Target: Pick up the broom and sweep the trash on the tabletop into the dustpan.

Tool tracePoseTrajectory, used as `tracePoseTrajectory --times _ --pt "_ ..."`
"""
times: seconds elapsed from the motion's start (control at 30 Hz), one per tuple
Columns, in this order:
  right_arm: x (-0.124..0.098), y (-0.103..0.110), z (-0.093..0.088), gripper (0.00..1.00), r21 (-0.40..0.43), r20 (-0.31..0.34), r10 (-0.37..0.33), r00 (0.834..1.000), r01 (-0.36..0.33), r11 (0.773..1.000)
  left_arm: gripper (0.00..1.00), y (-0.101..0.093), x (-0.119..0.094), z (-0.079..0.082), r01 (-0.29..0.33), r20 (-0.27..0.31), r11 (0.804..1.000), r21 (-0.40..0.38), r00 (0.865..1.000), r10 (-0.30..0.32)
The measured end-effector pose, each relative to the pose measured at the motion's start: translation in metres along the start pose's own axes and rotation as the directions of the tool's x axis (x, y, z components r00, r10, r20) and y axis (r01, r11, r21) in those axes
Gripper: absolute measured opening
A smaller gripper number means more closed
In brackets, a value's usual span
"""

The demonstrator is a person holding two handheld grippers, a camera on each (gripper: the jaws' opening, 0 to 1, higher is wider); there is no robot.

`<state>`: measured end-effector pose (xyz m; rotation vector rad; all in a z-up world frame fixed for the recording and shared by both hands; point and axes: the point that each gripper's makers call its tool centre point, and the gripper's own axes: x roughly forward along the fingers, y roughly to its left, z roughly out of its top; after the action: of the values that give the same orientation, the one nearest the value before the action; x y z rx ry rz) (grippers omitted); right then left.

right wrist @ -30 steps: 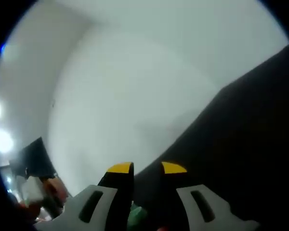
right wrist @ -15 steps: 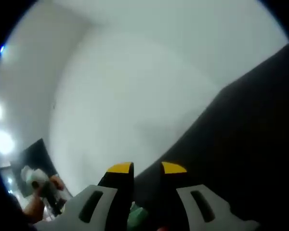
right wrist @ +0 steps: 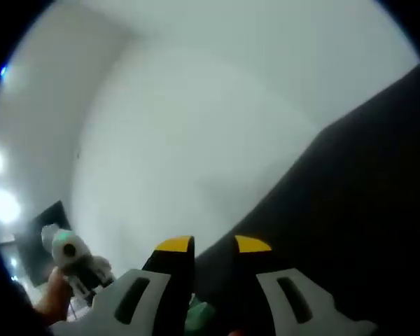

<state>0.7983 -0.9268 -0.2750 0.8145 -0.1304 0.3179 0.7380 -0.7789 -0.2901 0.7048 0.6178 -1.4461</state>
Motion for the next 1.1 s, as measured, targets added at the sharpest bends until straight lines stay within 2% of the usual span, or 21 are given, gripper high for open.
tracePoseTrajectory --times 0.07,0.23,0.4,0.5,0.6,0.87,1.07,1.1 --pt "-0.001 0.0 0.001 0.24 0.009 0.006 0.002 1.0 -0.002 1.0 0.12 0.008 0.006 0.007 -0.04 0.004 0.997 -0.061 0.999 0.04" --pt "-0.003 -0.001 0.003 0.24 0.022 0.023 0.001 1.0 -0.002 1.0 0.12 0.013 0.018 0.015 -0.074 -0.017 0.997 -0.016 0.997 0.073" --pt "0.0 -0.001 0.0 0.24 0.032 0.007 -0.002 1.0 0.002 0.999 0.12 0.006 0.027 0.029 -0.059 -0.009 0.998 0.022 0.998 0.059" --pt "-0.002 0.0 0.001 0.24 0.039 0.018 0.0 1.0 -0.001 0.999 0.12 0.008 0.034 0.025 -0.06 -0.043 0.997 0.042 0.997 0.062" --pt "-0.002 0.002 0.0 0.24 0.037 0.015 0.001 1.0 -0.001 0.999 0.12 0.013 0.038 0.022 -0.068 -0.048 0.997 0.034 0.996 0.069" --pt "-0.003 0.003 0.0 0.24 0.038 0.021 -0.004 1.0 0.004 0.999 0.12 0.006 0.042 0.029 -0.046 -0.018 0.999 0.026 0.999 0.046" --pt "-0.004 0.004 0.0 0.24 0.04 0.02 -0.004 1.0 0.003 0.999 0.13 0.007 0.045 0.027 -0.043 -0.02 0.999 0.006 0.999 0.043" --pt "-0.003 0.004 0.0 0.24 0.04 0.02 -0.005 1.0 0.004 0.999 0.09 0.007 0.045 0.026 -0.043 -0.02 0.999 0.002 0.999 0.043"
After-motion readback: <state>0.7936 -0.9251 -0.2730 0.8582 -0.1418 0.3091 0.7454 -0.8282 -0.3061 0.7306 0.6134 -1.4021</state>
